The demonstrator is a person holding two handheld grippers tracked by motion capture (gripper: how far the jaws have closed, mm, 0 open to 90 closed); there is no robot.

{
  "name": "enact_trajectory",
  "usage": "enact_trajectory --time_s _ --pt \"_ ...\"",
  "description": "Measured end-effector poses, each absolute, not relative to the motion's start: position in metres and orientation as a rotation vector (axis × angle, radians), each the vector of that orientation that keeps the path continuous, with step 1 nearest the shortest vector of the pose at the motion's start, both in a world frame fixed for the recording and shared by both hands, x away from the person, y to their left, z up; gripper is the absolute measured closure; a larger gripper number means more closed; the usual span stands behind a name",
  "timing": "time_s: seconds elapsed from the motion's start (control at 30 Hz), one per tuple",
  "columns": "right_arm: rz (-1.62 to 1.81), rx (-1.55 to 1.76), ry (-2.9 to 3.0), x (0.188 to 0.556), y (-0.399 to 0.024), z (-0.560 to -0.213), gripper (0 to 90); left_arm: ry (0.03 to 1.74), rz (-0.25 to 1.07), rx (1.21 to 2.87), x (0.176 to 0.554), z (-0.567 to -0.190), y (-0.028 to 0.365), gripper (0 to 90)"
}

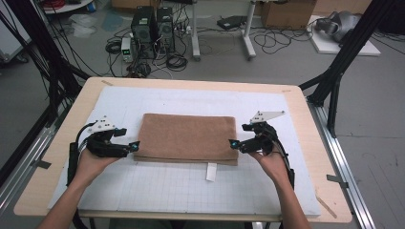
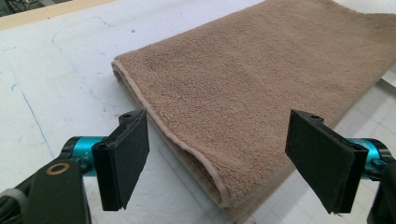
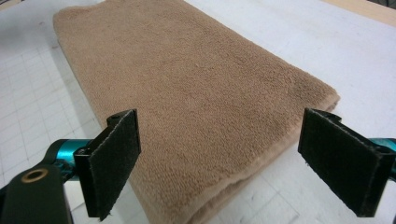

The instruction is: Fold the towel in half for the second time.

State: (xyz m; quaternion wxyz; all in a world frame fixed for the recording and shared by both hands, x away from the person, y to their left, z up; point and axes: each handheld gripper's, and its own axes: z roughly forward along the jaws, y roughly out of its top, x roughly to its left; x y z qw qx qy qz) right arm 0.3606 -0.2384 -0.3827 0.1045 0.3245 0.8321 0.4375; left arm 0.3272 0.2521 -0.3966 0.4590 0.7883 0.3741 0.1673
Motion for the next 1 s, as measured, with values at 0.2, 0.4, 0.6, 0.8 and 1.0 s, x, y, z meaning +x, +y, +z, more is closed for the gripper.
enact_trajectory --time_s 0.2,0.4,0.6,0.8,1.0 --pt "1.31 0.95 2.443 0.351 -0.246 -0.384 11.9 0.915 0.404 1.944 0.321 -0.399 0.252 21.6" --pt "1.318 0.951 2.434 0.341 -0.253 -0.388 11.9 0.91 0.401 1.945 0.314 -0.401 0.254 21.2" --pt "1.33 0.962 2.423 0.333 -0.258 -0.391 11.9 0.921 0.399 1.938 0.306 -0.406 0.261 20.9" --pt "1.322 0.963 2.42 0.326 -0.262 -0.393 11.9 0.924 0.408 1.941 0.298 -0.408 0.265 20.6" --pt "1.319 0.968 2.411 0.318 -0.268 -0.396 11.9 0.92 0.409 1.935 0.292 -0.408 0.268 20.6"
